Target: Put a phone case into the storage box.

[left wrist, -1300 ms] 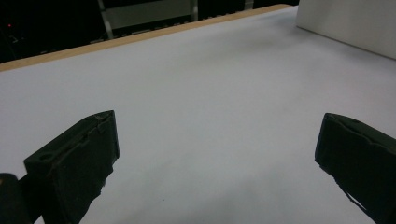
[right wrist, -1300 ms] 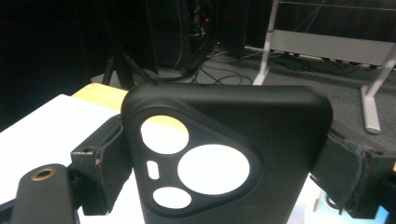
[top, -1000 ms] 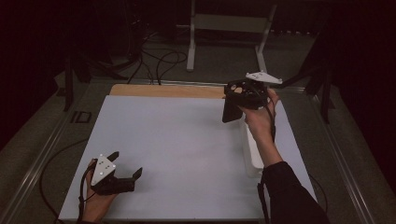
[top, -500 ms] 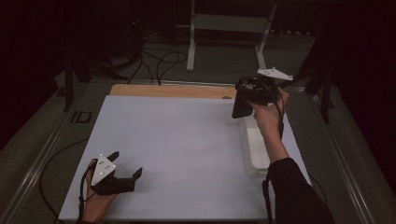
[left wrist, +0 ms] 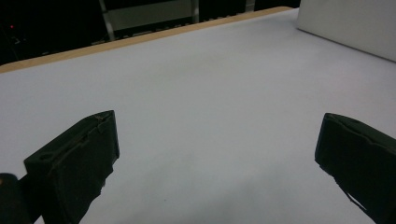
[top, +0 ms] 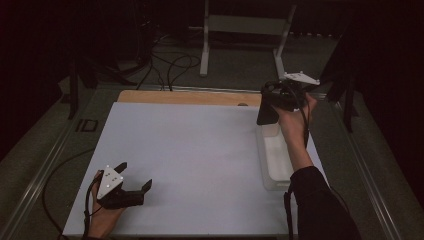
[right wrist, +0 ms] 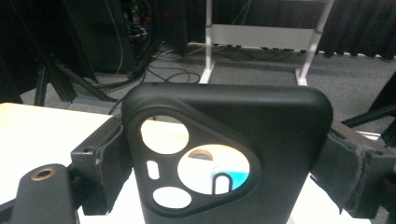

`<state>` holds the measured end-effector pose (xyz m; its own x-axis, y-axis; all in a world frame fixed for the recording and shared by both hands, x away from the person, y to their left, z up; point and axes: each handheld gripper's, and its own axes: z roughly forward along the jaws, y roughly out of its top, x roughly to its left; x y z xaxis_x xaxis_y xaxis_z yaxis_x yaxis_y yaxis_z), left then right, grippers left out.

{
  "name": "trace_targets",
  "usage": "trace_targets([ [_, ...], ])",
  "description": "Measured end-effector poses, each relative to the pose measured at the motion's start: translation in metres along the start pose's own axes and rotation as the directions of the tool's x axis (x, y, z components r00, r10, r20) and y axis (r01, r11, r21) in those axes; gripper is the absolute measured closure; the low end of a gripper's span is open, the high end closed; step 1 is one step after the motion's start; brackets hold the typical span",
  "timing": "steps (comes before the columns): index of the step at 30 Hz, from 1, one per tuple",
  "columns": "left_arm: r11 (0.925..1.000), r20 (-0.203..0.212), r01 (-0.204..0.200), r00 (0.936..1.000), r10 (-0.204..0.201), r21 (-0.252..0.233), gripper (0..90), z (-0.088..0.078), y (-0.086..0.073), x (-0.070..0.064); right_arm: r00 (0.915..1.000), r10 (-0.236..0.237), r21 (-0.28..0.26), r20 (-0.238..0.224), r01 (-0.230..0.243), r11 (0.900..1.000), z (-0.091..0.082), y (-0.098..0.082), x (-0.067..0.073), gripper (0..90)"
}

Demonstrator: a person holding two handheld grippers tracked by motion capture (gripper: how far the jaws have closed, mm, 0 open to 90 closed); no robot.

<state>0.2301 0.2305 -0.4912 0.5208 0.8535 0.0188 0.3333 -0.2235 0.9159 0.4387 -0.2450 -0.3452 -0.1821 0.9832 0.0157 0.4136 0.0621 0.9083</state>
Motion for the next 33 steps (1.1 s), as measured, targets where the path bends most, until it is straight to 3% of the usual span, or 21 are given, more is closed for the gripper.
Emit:
trace_targets([
  [15, 1.0, 0.0, -0.001, 1.0, 0.001, 0.0, 0.2, 0.0, 0.0, 0.0, 0.9984, 0.013, 0.032, 0.054, -0.015, 0.999, 0.009, -0.004, -0.014, 13.6],
  [33, 1.0, 0.0, 0.0, 1.0, 0.0, -0.001, 0.2, 0.0, 0.0, 0.0, 0.9977, 0.011, 0.078, 0.068, -0.016, 0.997, 0.021, -0.015, -0.017, 13.6],
])
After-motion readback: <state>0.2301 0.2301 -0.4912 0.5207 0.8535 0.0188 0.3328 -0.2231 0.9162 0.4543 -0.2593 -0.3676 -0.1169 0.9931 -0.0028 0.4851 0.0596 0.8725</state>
